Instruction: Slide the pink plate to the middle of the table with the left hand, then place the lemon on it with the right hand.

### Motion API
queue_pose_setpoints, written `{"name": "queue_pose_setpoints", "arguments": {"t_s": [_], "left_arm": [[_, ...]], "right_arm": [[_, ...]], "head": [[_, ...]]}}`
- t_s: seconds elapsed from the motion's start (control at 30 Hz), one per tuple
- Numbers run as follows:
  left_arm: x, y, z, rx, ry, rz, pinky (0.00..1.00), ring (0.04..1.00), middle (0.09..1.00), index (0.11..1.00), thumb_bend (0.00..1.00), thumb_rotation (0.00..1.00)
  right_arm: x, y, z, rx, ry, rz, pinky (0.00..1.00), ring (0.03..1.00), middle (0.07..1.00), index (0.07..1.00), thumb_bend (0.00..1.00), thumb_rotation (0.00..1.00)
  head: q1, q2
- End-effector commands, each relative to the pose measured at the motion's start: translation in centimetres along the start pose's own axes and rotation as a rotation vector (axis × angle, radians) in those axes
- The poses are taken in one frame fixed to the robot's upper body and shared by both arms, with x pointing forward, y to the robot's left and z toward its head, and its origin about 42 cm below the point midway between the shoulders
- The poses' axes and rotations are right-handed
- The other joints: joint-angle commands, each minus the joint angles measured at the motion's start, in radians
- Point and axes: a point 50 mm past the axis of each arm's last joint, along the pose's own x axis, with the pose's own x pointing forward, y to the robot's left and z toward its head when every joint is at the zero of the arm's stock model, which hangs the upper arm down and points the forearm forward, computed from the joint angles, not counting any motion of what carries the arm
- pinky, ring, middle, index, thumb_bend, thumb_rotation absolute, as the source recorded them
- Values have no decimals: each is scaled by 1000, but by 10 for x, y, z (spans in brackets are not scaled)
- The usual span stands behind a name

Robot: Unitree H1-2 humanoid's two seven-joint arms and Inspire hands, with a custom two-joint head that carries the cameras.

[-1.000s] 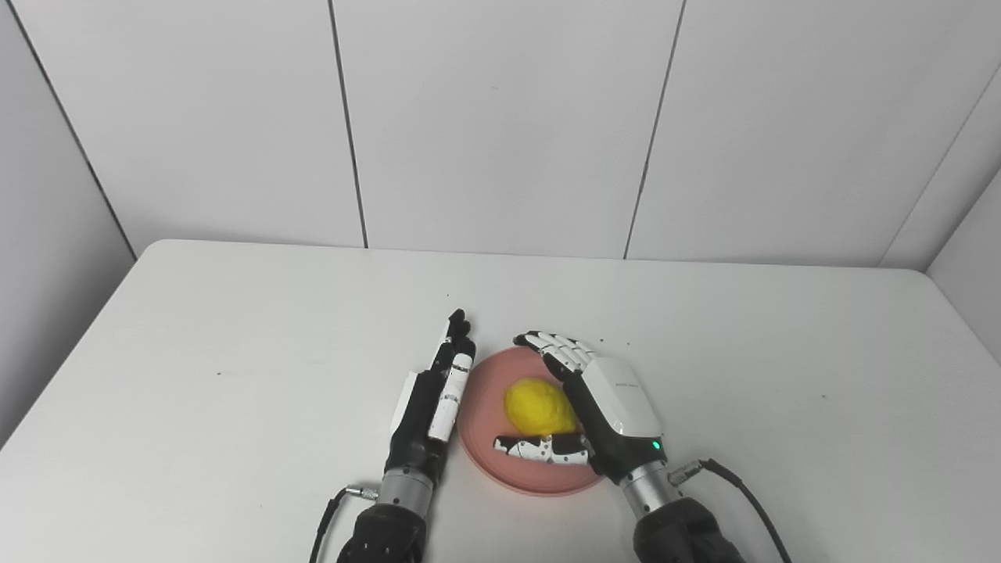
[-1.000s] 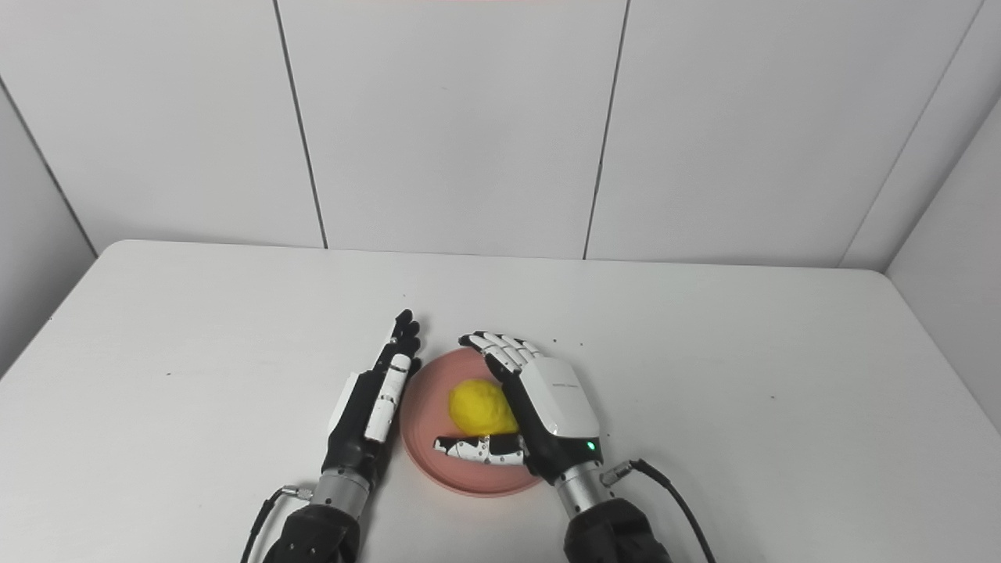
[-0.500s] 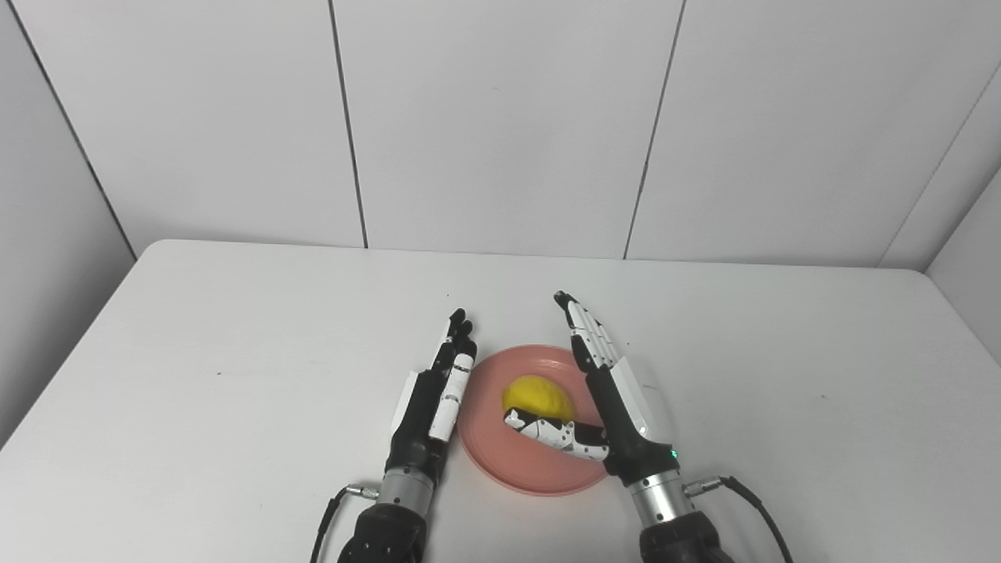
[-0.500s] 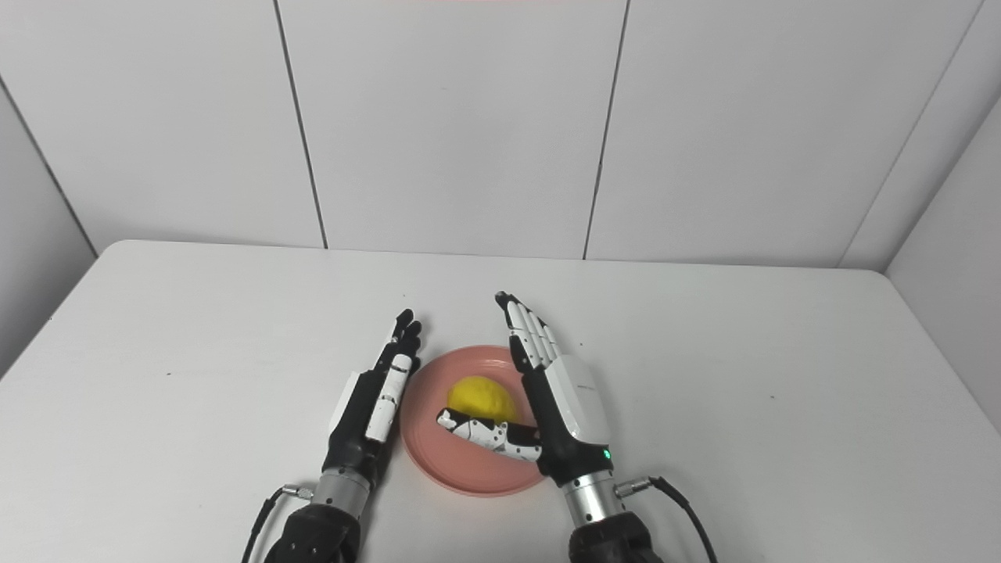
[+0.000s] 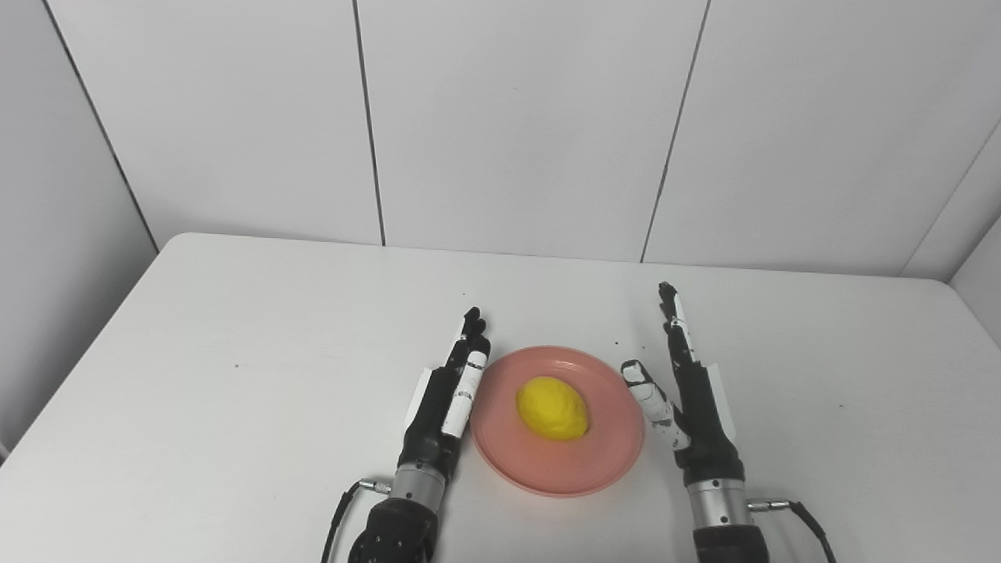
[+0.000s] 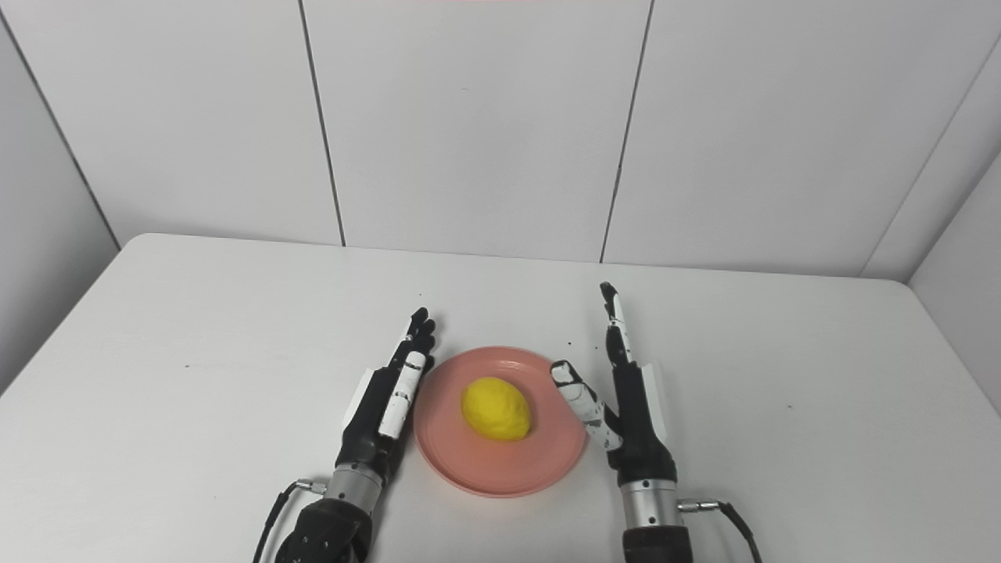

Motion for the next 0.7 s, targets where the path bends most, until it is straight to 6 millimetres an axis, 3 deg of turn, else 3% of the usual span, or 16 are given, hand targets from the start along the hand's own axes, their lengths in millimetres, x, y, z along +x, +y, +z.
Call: {"name": "queue_pose_setpoints", "arguments": {"t_s": [0.0,0.47,0.5,0.67], "left_arm": [[4,-1,4,-8,-22,18,1000,1000,1000,1000,449,1000],[4,6,3,-17,-8,33,1000,1000,1000,1000,538,1000],[4,5,3,-23,-6,35,1000,1000,1000,1000,475,1000],[6,5,2,-80,-9,45,1000,1000,1000,1000,407,1000]], "right_arm": [[11,1,10,27,-33,-9,974,991,984,978,593,984],[14,4,-1,215,57,-20,999,1000,992,995,603,1000],[14,4,-2,224,64,-15,1000,1000,997,999,620,1000],[14,6,-3,288,100,35,1000,1000,1000,1000,612,1000]], "head": [[1,2],[-20,-3],[-20,-3],[-24,-4]]}}
